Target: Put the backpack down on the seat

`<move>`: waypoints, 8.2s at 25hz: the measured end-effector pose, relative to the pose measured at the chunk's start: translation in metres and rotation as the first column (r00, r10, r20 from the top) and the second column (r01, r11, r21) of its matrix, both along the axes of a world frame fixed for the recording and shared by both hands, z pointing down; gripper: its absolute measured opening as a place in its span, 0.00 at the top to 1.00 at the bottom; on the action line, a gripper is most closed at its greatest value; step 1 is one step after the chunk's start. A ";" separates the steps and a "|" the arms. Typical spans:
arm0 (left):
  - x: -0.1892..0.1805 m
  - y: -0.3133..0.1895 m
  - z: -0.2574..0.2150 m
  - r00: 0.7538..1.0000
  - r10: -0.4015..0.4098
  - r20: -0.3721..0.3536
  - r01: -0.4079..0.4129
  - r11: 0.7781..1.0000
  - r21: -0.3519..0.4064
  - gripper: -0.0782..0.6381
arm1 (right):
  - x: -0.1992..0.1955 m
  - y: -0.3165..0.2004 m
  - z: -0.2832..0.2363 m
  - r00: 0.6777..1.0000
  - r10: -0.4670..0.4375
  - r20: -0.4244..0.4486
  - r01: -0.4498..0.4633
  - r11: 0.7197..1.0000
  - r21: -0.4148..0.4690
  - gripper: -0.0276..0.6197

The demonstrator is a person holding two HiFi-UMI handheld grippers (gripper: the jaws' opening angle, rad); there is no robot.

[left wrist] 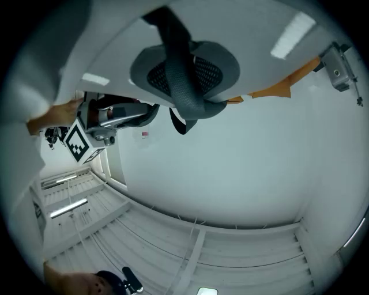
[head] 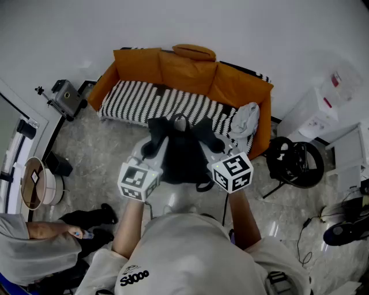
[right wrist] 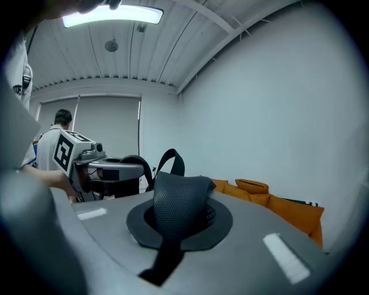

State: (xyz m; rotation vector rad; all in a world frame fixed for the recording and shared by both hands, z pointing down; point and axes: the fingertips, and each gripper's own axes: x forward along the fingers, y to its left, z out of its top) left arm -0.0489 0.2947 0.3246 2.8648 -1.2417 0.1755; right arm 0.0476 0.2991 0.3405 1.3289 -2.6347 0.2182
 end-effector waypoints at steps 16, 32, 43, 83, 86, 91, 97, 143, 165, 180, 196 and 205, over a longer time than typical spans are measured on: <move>0.025 0.010 -0.001 0.999 -0.034 0.002 0.034 0.999 0.008 0.84 | 0.025 0.005 -0.004 0.999 -0.013 0.046 0.014 1.000 -0.022 0.95; 0.035 -0.015 -0.004 0.999 -0.041 -0.011 0.042 0.999 0.020 0.84 | 0.036 -0.019 -0.007 0.999 -0.010 0.053 0.012 1.000 -0.024 0.95; 0.031 -0.088 0.005 0.999 -0.041 -0.023 0.042 0.999 0.029 0.84 | 0.032 -0.092 0.001 0.999 -0.020 0.044 0.021 1.000 -0.018 0.95; -0.003 -0.404 0.022 0.998 0.064 -0.025 -0.065 0.996 -0.054 0.84 | -0.007 -0.393 0.015 0.995 0.094 0.040 -0.090 0.991 -0.099 0.95; -0.007 -0.416 0.025 0.997 0.068 -0.023 -0.069 0.996 -0.064 0.84 | -0.011 -0.406 0.019 0.994 0.099 0.038 -0.094 0.990 -0.109 0.95; -0.010 -0.444 0.032 0.998 0.064 -0.028 -0.067 0.993 -0.093 0.84 | -0.014 -0.431 0.026 0.995 0.095 0.022 -0.091 0.988 -0.124 0.95; -0.004 -0.479 0.052 0.999 0.042 -0.027 -0.046 0.990 -0.134 0.84 | -0.010 -0.465 0.045 0.996 0.087 0.012 -0.084 0.985 -0.153 0.95; 0.044 -0.710 0.251 0.996 -0.044 0.076 0.074 0.879 -0.470 0.84 | 0.036 -0.694 0.237 0.999 0.027 0.031 -0.009 0.885 -0.466 0.95; 0.043 -0.729 0.328 0.991 -0.074 0.111 0.125 0.805 -0.580 0.83 | 0.050 -0.715 0.315 0.998 0.058 0.007 -0.045 0.839 -0.542 0.95; 0.035 -0.728 0.343 0.987 -0.111 0.113 0.156 0.808 -0.568 0.74 | 0.037 -0.712 0.324 0.999 0.043 -0.024 -0.049 0.832 -0.553 0.85; 0.016 -0.697 0.370 0.980 -0.128 0.153 0.196 0.754 -0.626 0.55 | 0.027 -0.691 0.331 0.998 0.038 -0.046 -0.057 0.816 -0.575 0.61; 0.006 -0.687 0.378 0.972 -0.149 0.181 0.232 0.726 -0.647 0.50 | 0.024 -0.682 0.331 0.998 0.032 -0.048 -0.054 0.811 -0.583 0.52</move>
